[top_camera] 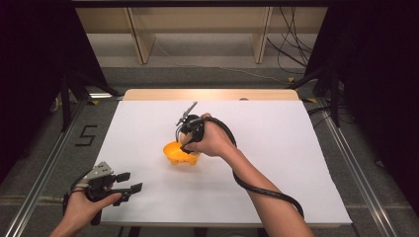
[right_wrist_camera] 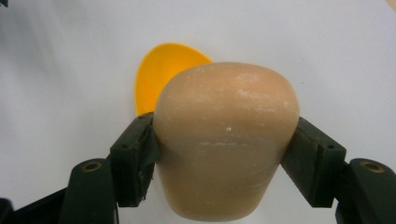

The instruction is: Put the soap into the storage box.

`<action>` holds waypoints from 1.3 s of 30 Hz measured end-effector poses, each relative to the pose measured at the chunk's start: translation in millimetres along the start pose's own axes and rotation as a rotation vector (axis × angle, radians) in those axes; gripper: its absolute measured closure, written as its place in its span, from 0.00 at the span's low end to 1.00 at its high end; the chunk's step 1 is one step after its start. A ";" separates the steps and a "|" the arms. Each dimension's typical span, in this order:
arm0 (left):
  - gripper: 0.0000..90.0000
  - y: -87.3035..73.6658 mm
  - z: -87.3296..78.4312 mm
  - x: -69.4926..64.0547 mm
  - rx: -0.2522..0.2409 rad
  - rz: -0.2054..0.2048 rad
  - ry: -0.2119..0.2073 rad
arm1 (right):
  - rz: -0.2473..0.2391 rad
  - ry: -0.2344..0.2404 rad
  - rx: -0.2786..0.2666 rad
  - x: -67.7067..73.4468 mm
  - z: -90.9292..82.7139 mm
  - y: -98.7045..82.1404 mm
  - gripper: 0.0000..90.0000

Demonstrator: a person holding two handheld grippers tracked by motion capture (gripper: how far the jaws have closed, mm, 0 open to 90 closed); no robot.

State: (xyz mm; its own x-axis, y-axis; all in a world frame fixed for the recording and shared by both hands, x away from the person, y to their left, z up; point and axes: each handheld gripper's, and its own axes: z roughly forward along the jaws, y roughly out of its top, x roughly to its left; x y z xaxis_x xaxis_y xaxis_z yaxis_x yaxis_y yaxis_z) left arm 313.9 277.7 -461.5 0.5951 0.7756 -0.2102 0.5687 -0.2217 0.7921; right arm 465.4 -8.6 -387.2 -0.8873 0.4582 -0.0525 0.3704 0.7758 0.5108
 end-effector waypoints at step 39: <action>0.35 -0.4 0.9 0.6 -0.008 -0.001 -0.011 | 0.012 0.017 0.031 2.0 26.9 3.0 0.37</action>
State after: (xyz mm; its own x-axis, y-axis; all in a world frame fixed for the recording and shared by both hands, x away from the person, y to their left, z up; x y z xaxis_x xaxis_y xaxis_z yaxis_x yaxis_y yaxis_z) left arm 314.6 277.8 -462.4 0.6010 0.7692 -0.2170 0.5646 -0.2163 0.7965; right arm 472.2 6.4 -408.8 -0.8871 0.4605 -0.0323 0.3890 0.7834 0.4846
